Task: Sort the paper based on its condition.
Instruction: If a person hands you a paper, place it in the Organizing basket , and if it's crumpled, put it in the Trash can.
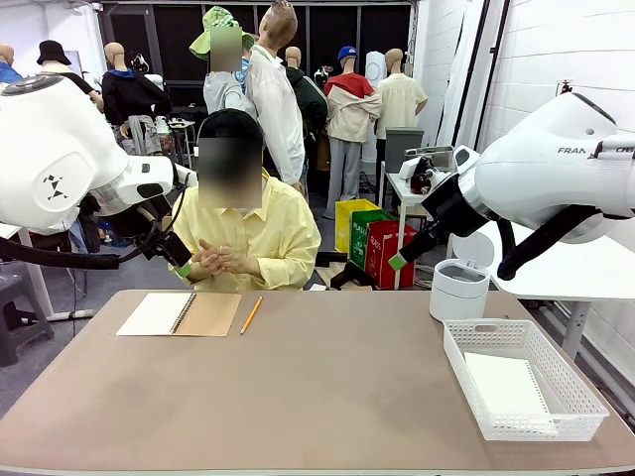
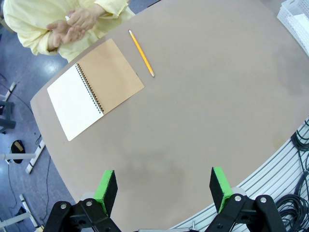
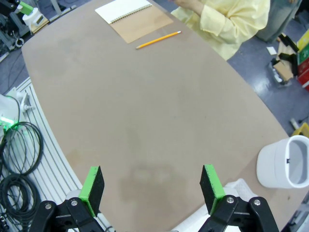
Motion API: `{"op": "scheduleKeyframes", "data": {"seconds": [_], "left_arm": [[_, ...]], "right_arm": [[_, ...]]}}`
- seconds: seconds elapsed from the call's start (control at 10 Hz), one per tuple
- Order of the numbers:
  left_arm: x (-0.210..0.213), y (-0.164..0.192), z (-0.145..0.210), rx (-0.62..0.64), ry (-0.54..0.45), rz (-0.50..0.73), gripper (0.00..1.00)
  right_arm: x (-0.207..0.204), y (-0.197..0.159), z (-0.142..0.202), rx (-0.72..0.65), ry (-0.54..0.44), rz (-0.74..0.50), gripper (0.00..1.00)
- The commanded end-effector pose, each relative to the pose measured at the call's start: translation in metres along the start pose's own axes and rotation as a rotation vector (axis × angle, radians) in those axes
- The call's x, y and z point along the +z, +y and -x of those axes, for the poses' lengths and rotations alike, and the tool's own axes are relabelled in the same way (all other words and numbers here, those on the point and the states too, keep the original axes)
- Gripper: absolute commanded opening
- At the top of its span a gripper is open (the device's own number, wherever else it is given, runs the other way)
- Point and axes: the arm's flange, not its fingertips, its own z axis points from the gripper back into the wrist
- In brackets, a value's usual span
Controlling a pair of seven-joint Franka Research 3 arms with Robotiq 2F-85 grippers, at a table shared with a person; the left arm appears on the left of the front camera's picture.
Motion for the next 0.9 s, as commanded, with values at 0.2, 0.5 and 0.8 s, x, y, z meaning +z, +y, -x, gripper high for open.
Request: {"op": "scheduleKeyframes", "data": {"seconds": [0.2, 0.5, 0.8], "left_arm": [[-0.0010, 0.0012, 0.0008, 0.001, -0.009, 0.003, 1.00], [-0.0010, 0.0012, 0.0008, 0.001, -0.009, 0.003, 1.00], [-0.0010, 0.0012, 0.0008, 0.001, -0.009, 0.003, 1.00]], "right_arm": [[-0.0002, 0.0001, 0.0000, 0.001, 0.001, 0.001, 1.00], [-0.0002, 0.0001, 0.0000, 0.001, 0.001, 0.001, 1.00], [-0.0002, 0.0001, 0.0000, 0.001, 0.001, 0.001, 1.00]]}}
